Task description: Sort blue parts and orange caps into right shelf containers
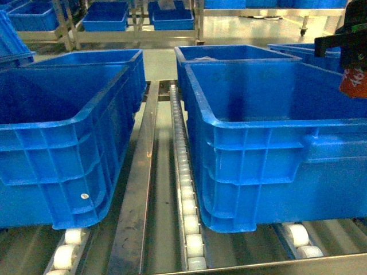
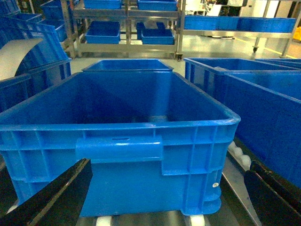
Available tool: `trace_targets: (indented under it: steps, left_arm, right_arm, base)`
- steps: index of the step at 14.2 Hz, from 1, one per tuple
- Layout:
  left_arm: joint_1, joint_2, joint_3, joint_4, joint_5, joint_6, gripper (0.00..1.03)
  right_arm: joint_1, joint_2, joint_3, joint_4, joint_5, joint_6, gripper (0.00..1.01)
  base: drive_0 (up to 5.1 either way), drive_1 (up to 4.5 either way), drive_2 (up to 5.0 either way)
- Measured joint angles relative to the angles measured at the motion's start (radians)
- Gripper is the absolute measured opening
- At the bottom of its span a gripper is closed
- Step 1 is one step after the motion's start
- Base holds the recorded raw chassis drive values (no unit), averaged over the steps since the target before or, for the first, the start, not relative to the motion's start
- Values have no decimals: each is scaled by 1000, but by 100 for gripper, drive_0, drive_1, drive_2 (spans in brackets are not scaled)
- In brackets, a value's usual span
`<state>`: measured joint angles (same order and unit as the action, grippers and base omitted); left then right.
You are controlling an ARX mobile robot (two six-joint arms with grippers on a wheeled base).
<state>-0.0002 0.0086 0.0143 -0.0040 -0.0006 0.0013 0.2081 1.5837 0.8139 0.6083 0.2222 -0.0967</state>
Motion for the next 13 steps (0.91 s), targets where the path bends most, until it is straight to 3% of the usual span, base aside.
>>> trace_targets:
  steps: [13]
  left_arm:
    - [0, 0, 0, 0, 0, 0, 98]
  right_arm:
    - [-5, 97, 38, 10, 3, 3, 40]
  base:
    - [0, 0, 0]
